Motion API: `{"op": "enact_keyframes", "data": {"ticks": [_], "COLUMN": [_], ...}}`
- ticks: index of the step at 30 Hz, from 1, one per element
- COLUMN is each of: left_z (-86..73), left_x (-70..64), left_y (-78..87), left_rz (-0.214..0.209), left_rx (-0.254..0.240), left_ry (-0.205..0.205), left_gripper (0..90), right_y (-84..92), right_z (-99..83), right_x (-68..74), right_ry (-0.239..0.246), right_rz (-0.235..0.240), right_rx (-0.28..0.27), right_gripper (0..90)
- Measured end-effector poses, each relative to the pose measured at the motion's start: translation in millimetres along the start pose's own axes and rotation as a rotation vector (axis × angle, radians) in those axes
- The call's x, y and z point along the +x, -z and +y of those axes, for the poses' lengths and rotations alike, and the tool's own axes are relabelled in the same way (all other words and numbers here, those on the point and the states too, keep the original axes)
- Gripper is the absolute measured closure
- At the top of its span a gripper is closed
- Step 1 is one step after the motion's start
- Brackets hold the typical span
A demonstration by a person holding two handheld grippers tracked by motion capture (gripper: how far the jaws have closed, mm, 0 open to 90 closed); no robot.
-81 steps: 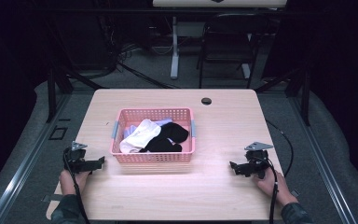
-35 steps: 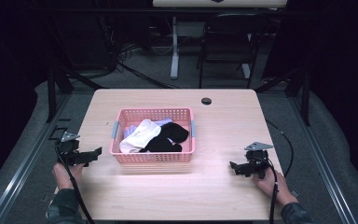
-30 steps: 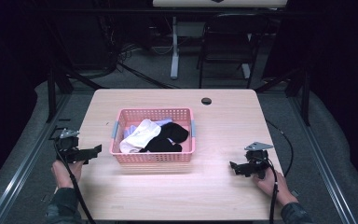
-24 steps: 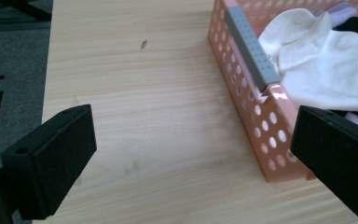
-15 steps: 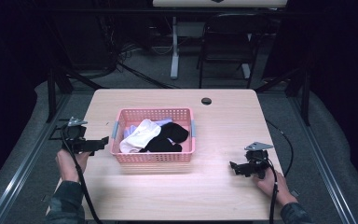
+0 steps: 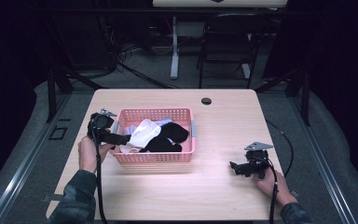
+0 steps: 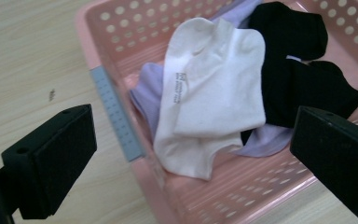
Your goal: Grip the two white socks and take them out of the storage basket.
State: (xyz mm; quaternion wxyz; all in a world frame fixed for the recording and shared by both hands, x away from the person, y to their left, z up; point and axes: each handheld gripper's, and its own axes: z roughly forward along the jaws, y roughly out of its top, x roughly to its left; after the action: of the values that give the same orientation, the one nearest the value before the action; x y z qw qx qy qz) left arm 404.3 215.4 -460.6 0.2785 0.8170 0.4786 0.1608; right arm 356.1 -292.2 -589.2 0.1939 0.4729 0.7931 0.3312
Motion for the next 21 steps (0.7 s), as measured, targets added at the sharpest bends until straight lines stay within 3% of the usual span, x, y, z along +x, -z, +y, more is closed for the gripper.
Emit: {"op": "enact_keyframes", "data": {"ticks": [8, 13, 21], "left_z": [18.2, 21.9, 27.5], "left_x": [-10.1, -8.6, -5.7], "left_y": [-30.4, -48.5, -69.8], "left_rz": [-0.061, -0.091, -0.071], "left_rx": [0.116, 0.180, 0.265], "left_ry": [-0.048, -0.038, -0.009], "left_gripper": [6.3, 15.6, 29.0], "right_y": [-0.2, -0.2, -0.2], "right_z": [-0.1, -0.1, -0.1], "right_x": [-0.2, -0.1, -0.1], "right_ry": [0.002, 0.001, 0.001], "right_rz": [-0.002, 0.000, 0.001], "right_rx": [-0.001, -0.003, -0.003], "right_gripper": [0.0, 0.0, 0.0]}}
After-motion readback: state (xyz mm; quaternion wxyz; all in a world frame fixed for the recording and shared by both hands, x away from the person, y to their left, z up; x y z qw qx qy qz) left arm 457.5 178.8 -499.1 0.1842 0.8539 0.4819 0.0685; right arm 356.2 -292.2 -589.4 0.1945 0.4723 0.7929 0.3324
